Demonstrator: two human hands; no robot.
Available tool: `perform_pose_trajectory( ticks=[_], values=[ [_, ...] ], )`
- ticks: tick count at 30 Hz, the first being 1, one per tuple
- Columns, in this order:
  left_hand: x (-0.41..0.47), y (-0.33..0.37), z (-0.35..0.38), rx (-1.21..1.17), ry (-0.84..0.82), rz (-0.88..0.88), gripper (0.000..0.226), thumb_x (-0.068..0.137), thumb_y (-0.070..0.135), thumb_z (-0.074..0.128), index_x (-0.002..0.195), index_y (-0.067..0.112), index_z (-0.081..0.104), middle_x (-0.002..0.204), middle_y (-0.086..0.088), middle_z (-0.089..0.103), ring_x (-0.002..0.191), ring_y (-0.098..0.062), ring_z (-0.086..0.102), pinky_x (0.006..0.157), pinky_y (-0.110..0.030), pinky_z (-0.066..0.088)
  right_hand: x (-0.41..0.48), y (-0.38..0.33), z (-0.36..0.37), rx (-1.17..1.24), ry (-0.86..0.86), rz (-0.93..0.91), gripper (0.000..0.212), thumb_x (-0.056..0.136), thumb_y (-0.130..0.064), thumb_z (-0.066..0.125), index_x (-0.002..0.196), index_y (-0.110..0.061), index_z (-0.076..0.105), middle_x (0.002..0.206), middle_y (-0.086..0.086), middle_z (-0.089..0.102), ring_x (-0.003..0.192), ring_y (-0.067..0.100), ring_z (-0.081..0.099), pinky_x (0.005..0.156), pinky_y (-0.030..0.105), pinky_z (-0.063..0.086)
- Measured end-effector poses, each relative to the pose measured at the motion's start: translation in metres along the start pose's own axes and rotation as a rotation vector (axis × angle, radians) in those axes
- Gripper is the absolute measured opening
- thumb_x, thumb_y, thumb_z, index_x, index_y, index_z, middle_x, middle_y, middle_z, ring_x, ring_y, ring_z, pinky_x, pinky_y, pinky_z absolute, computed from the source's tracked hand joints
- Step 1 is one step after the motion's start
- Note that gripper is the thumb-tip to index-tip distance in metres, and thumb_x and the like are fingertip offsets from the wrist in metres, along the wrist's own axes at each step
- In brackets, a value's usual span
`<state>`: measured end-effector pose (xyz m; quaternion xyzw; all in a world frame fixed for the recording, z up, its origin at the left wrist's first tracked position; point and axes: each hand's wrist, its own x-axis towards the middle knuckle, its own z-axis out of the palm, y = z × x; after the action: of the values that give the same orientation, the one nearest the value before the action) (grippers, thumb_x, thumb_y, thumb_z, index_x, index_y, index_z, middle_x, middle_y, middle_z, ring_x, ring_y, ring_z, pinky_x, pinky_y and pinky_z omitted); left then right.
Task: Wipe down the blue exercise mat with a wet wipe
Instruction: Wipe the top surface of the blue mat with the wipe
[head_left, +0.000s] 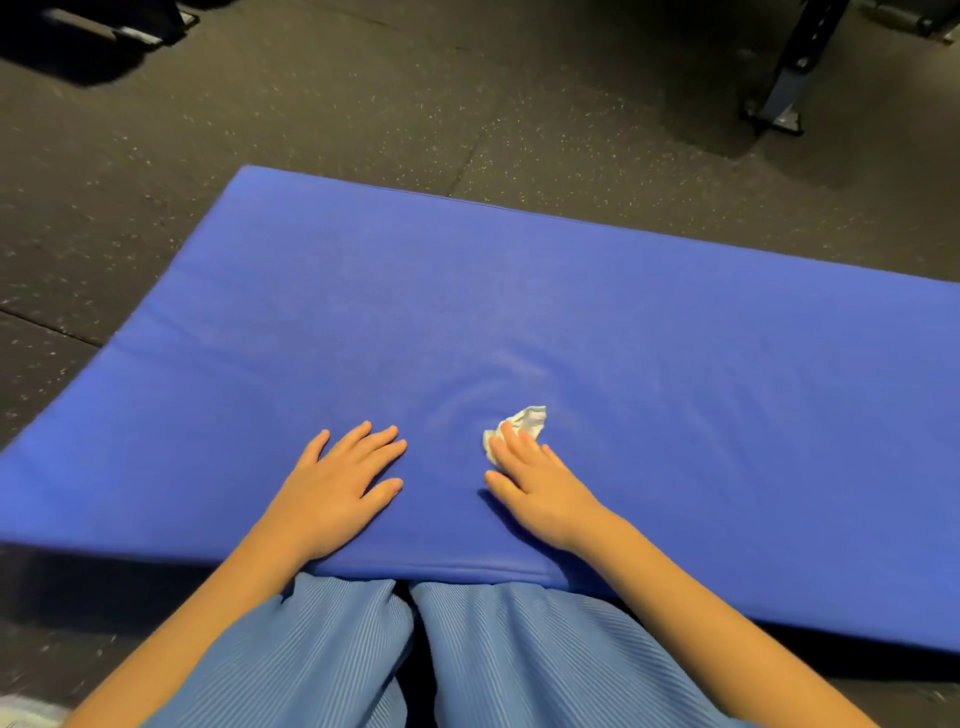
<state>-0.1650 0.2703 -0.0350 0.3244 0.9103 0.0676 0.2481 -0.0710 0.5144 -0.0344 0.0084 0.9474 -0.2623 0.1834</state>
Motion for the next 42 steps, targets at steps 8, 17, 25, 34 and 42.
perform_pose_trajectory(
  ticks=[8,17,25,34,42],
  values=[
    [0.0,0.003,0.003,0.036,0.036,0.017,0.091,0.069,0.071,-0.018,0.151,0.04,0.007,0.155,0.026,-0.007,0.136,0.005,-0.018,0.117,-0.037,-0.011,0.035,0.015,-0.013,-0.176,-0.04,0.052,0.053,0.1,-0.045,0.021,0.148,-0.022,0.023,0.158,-0.007,0.013,0.141,0.012,0.016,0.112,0.035,0.013],
    [0.001,-0.001,0.005,0.064,0.027,0.061,0.058,0.091,0.058,0.025,0.134,0.032,0.054,0.142,0.014,0.049,0.135,-0.008,0.026,0.107,-0.039,0.016,0.042,-0.004,0.0,-0.182,-0.078,-0.142,0.082,0.082,-0.063,0.006,0.149,-0.018,0.023,0.158,-0.005,0.013,0.139,0.016,0.019,0.111,0.034,0.023],
    [0.072,-0.006,0.0,0.1,0.079,-0.044,0.092,0.071,0.063,-0.015,0.154,0.032,0.009,0.161,0.013,-0.002,0.148,-0.014,-0.006,0.118,-0.04,-0.005,0.046,0.0,-0.008,-0.165,-0.125,-0.174,0.071,0.09,-0.057,0.008,0.149,-0.02,0.023,0.158,-0.006,0.012,0.14,0.014,0.018,0.112,0.032,0.022],
    [0.069,-0.011,0.012,0.206,0.109,-0.03,0.07,0.101,0.052,0.006,0.134,0.018,0.057,0.141,0.0,0.052,0.13,-0.027,0.048,0.105,-0.045,0.021,0.099,0.04,-0.019,-0.167,-0.067,0.089,0.07,0.095,-0.059,0.019,0.152,-0.018,0.015,0.16,-0.001,0.004,0.146,0.019,0.006,0.117,0.037,0.01],
    [0.068,-0.01,0.015,0.226,0.144,-0.03,0.07,0.101,0.052,0.006,0.135,0.018,0.056,0.14,-0.001,0.053,0.132,-0.026,0.046,0.106,-0.045,0.021,0.11,0.072,-0.037,-0.211,-0.027,0.097,0.08,0.082,-0.063,-0.001,0.149,-0.024,0.021,0.159,-0.005,0.012,0.143,0.015,0.015,0.114,0.039,0.015]
  ],
)
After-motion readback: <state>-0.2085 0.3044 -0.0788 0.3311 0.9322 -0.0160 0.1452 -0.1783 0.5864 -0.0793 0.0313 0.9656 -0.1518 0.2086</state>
